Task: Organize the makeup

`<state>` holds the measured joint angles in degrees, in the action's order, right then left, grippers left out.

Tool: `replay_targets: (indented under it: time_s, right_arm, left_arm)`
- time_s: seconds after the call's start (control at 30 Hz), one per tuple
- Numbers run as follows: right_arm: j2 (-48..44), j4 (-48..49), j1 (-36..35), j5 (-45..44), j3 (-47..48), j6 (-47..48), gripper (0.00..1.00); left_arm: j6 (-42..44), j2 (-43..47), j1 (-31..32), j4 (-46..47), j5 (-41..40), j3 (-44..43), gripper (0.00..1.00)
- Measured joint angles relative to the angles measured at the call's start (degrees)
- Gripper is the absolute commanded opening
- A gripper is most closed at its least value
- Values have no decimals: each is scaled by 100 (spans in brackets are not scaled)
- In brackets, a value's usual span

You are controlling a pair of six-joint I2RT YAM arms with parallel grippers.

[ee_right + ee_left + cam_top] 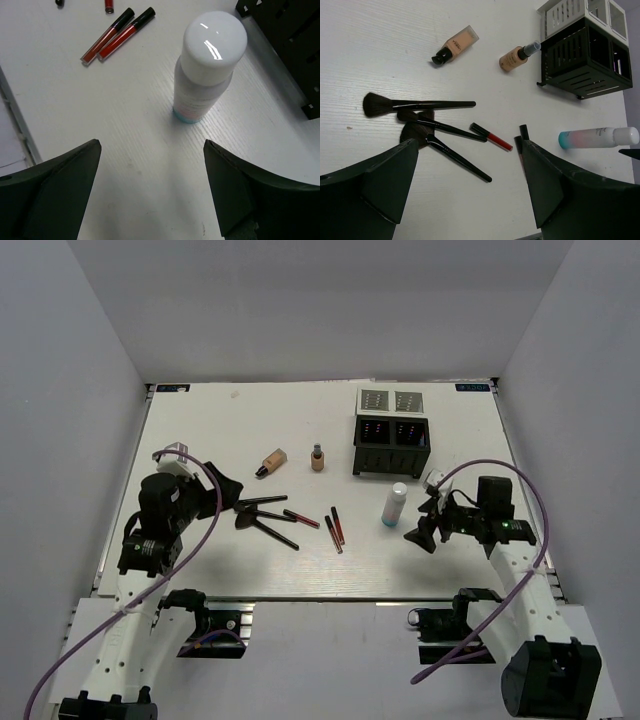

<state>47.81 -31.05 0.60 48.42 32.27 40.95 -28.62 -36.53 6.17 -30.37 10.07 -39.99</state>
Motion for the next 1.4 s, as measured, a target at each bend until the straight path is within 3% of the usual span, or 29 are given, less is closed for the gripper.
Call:
replay_targets:
  time_s: [0.2,0.73,0.83,0.9,1.0,1.03,1.23,1.4]
  right_arm:
    - [369,1200,-136,-101,-529,-317,89]
    - [1652,3960,-870,-754,-581,-1648,88]
    - [1847,4238,-1005,-846,-581,-1801,79]
    - [1908,4374,-1075,-907,-581,-1858,65]
    - [1926,4494,-1141,-935,-581,-1939,30]
    - [1937,4496,-1139,-909,-581,-1947,2]
    - [1917,4109,-1150,-831,-323,-1954,0]
    - [1908,3543,-1163,-450,920,-2284,0]
  left_arm:
    - [-52,-13,0,2,57,0,95]
    - [-79,-162,0,7,59,0,95]
    - [-79,-243,0,35,59,0,95]
    - [-79,-278,0,44,59,0,95]
    - [-79,-297,0,50,57,0,95]
    - [-79,-302,0,59,57,0,95]
    - [-76,-391,0,170,57,0,95]
    - [-79,-507,0,306,96,0,95]
